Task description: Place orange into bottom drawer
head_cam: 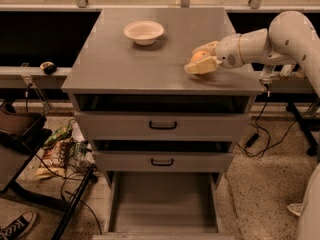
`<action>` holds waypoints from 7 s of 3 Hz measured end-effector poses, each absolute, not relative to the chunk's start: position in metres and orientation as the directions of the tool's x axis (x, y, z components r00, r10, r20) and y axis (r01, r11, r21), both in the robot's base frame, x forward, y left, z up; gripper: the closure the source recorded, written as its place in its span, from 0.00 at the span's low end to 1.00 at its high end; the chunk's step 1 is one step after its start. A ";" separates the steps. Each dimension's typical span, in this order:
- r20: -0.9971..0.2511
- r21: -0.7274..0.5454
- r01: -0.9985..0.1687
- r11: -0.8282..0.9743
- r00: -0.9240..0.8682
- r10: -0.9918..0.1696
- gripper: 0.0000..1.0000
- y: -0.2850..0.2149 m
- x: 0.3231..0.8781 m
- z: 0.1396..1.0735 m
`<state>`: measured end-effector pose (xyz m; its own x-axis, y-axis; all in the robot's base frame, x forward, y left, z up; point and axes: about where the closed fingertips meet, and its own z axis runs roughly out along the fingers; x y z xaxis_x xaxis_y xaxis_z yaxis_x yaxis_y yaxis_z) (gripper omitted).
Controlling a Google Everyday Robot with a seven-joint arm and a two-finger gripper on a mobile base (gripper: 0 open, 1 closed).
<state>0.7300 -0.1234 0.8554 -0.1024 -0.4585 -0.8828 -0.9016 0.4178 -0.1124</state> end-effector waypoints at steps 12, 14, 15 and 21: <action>-0.821 0.177 -0.773 0.609 -0.458 -0.342 1.00 -0.131 0.434 0.618; -0.830 0.332 -0.719 0.610 -0.530 -0.173 1.00 -0.068 0.442 0.505; -0.830 0.332 -0.719 0.610 -0.530 -0.173 1.00 -0.068 0.442 0.504; -0.855 0.187 -0.745 0.640 -0.444 -0.267 1.00 -0.094 0.571 0.309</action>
Offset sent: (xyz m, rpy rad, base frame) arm -0.0029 -0.0005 0.0138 -0.0637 -0.0048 -0.0019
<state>0.5705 -0.0941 0.3089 -0.4440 -0.2665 -0.8555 -0.7452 0.6399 0.1874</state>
